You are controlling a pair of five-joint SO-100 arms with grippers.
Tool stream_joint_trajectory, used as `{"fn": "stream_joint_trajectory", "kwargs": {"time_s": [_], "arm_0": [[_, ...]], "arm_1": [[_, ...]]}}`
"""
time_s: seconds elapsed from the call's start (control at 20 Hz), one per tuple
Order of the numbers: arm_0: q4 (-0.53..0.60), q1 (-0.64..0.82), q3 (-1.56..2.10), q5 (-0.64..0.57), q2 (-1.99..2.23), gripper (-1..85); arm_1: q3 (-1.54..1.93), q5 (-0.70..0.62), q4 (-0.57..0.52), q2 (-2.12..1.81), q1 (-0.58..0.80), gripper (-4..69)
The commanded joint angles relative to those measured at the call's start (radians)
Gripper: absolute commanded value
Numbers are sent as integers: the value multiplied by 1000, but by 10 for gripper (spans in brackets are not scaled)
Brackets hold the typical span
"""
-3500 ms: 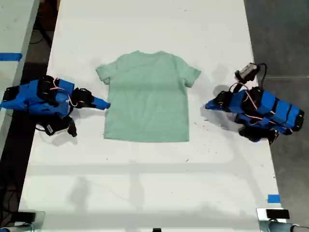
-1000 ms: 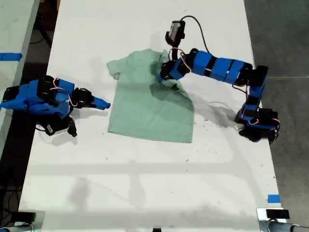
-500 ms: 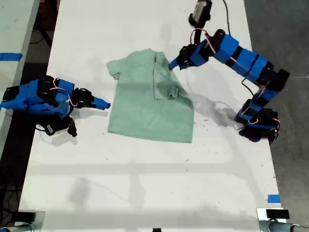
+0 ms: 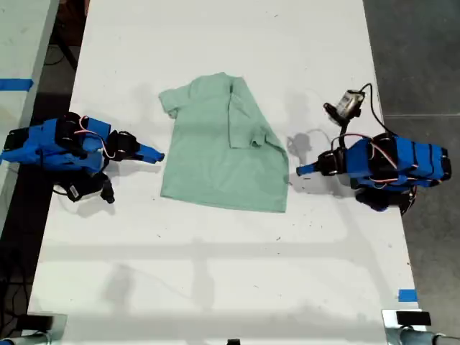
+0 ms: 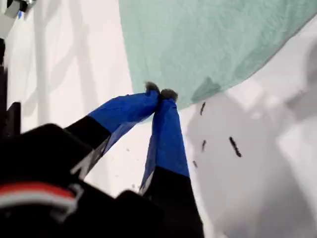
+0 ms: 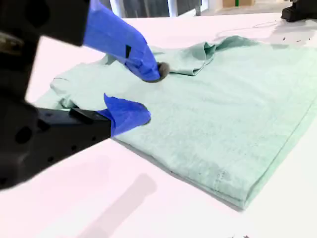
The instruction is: Fold t shirt
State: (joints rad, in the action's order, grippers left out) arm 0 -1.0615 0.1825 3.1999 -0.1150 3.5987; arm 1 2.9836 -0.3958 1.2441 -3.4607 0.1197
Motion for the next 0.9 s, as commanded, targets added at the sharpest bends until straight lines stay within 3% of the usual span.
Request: {"fn": "stream_joint_trajectory", "kwargs": {"time_s": [0.0,0.85], "arm_0": [[17,-2,5,-5,6,103],[17,-2,3,-5,5,103]], "arm_1": [[110,57,15,-44,32,12],[112,97,34,-46,32,12]]}}
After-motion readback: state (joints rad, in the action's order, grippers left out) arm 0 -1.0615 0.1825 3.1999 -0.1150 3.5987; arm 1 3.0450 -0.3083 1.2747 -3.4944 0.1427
